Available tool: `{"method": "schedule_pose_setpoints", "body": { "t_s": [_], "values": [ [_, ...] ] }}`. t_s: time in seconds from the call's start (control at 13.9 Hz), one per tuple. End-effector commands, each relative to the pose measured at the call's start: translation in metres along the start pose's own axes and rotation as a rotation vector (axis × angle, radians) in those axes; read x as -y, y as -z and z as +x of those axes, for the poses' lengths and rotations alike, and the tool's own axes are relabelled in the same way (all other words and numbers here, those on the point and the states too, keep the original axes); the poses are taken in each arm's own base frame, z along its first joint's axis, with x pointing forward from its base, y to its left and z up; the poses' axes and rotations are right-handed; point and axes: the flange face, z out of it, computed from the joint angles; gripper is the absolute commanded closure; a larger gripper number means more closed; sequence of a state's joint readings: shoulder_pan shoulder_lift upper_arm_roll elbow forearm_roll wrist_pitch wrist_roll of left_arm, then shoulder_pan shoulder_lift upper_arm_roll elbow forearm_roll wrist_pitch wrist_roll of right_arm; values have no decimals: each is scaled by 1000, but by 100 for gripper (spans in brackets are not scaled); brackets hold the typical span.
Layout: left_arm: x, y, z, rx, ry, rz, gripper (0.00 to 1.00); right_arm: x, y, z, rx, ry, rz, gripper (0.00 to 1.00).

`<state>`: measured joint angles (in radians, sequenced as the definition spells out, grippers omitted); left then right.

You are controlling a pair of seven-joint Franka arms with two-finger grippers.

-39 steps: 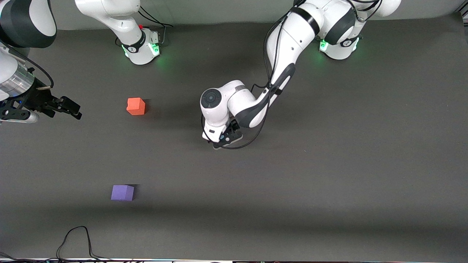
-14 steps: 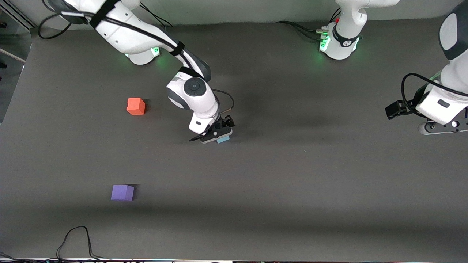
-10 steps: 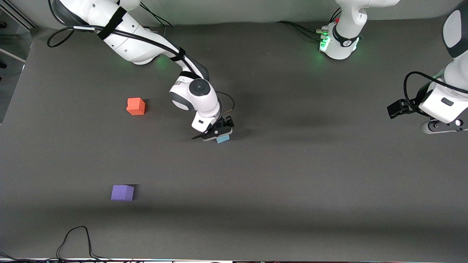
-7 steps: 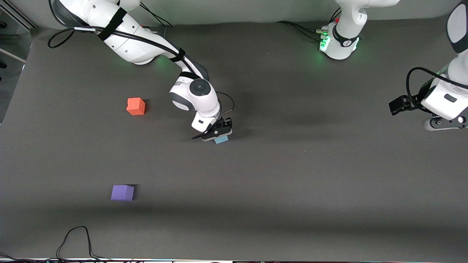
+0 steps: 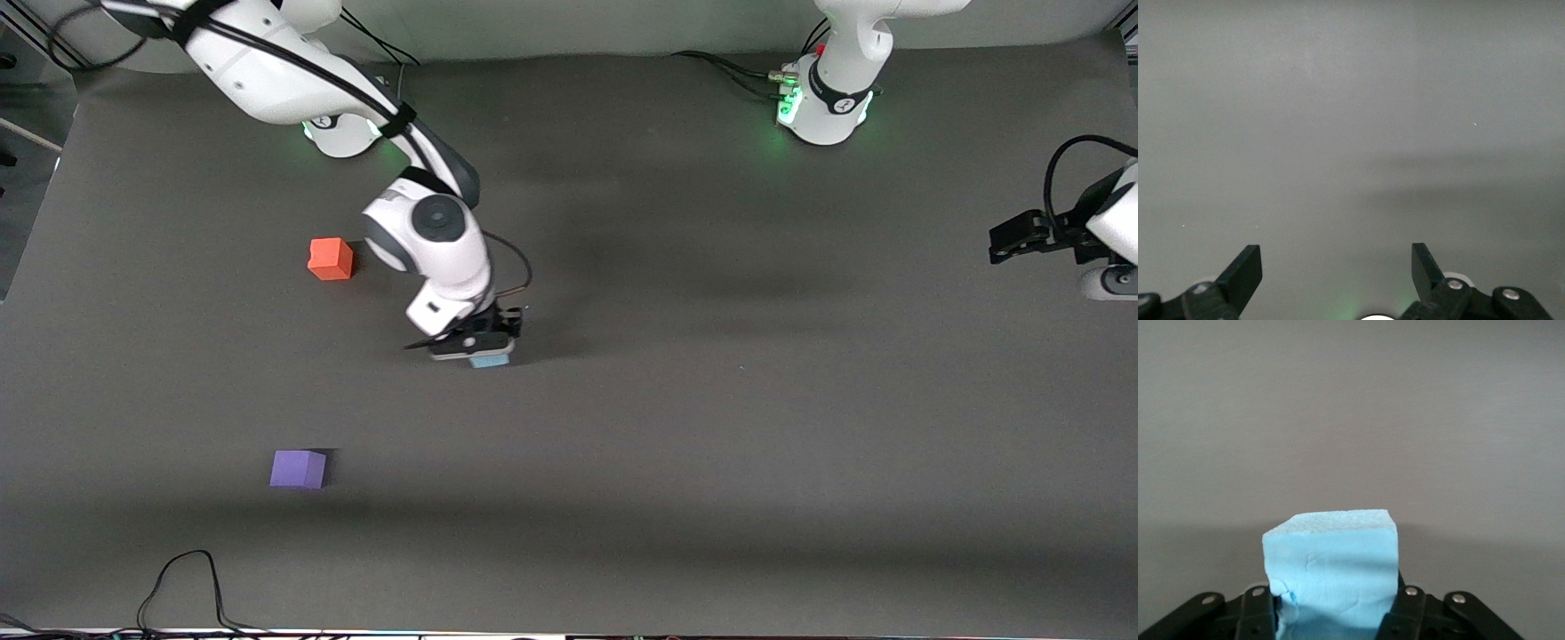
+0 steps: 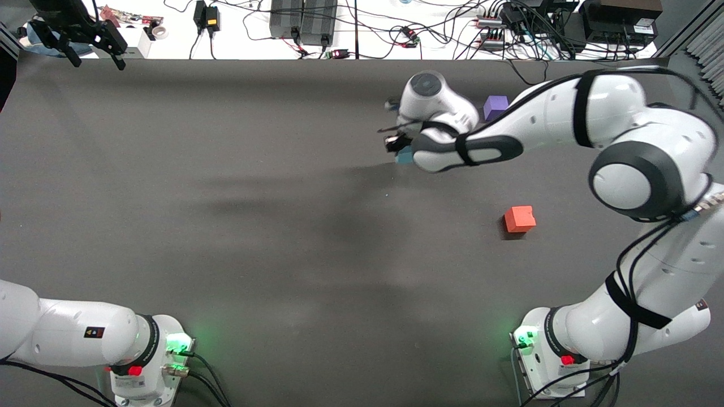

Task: Place blue block between orange and purple blocks
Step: 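Carry the blue cube with the right gripper between orange and purple cubes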

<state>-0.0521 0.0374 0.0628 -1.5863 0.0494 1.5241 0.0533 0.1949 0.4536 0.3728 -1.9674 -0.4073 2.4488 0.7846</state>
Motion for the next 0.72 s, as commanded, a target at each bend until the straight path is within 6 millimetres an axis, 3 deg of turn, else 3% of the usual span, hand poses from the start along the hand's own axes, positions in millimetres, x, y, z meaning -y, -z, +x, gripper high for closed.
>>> {"method": "schedule_pose_setpoints", "body": {
  "t_s": [0.0, 0.14, 0.22, 0.29, 0.5, 0.65],
  "values": [
    [-10, 4, -4, 12, -12, 0, 0, -105, 15, 1, 21, -19, -45, 83],
    [-5, 5, -8, 21, -21, -2, 0, -166, 17, -8, 14, -94, -50, 83],
    [-9, 2, -6, 25, -26, 1, 0, -198, 7, -10, 16, -110, -62, 82],
    [-3, 3, -5, 18, -18, 0, 0, -215, -6, -14, 6, -92, -58, 80],
    [1, 0, -6, 32, -26, -3, 0, -249, -51, -21, -33, -84, -45, 78],
    [1, 0, -6, 32, -28, -5, 0, -261, -59, -21, -39, -83, -51, 78]
  ]
}}
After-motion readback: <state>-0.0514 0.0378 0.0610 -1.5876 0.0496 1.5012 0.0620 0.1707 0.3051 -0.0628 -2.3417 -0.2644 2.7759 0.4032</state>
